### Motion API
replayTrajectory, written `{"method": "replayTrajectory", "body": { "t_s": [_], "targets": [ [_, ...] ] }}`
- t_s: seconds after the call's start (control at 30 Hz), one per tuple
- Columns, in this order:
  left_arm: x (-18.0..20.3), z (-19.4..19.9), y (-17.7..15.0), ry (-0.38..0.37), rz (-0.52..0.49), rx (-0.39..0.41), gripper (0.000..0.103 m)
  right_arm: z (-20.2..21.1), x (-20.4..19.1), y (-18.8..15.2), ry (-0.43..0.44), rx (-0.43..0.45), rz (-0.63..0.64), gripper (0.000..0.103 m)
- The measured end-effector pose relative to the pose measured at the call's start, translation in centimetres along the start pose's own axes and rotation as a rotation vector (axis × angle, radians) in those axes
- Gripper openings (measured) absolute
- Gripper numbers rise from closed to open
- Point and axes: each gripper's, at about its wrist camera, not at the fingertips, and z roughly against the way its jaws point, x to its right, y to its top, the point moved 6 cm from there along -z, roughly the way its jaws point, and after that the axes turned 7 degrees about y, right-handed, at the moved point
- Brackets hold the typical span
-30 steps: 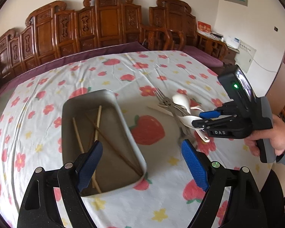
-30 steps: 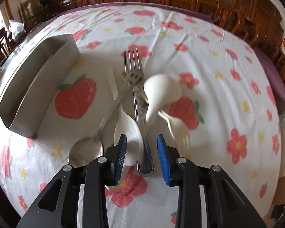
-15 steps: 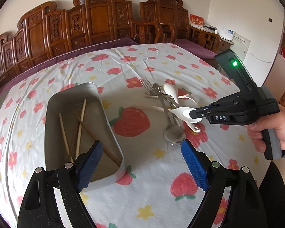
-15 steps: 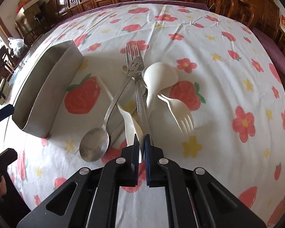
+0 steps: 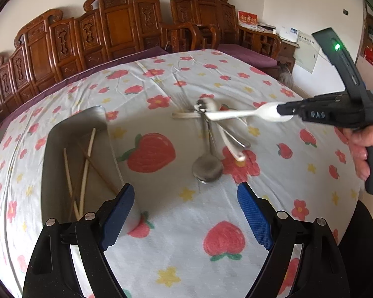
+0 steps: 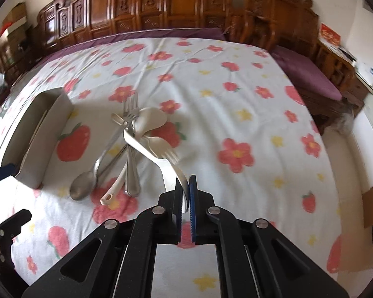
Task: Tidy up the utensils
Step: 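Grasp a white plastic spoon from the utensil pile with the right gripper, then lower the left gripper onto the pile and grasp a metal spoon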
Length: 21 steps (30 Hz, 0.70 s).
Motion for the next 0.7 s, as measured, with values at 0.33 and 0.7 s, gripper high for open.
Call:
{"method": "replayTrajectory", "body": {
  "t_s": [0.33, 0.7],
  "targets": [
    [1.8, -1.7, 0.9, 0.009, -0.002, -0.037, 0.080, 3.7, 2.5, -2.2, 0.056, 0.077, -0.066, 0.005],
    [5.2, -5.3, 2.1, 0.074, -0.108, -0.112, 0.059, 4.1, 4.0, -4.5, 0.103, 0.091, -0.091, 0.005]
  ]
}}
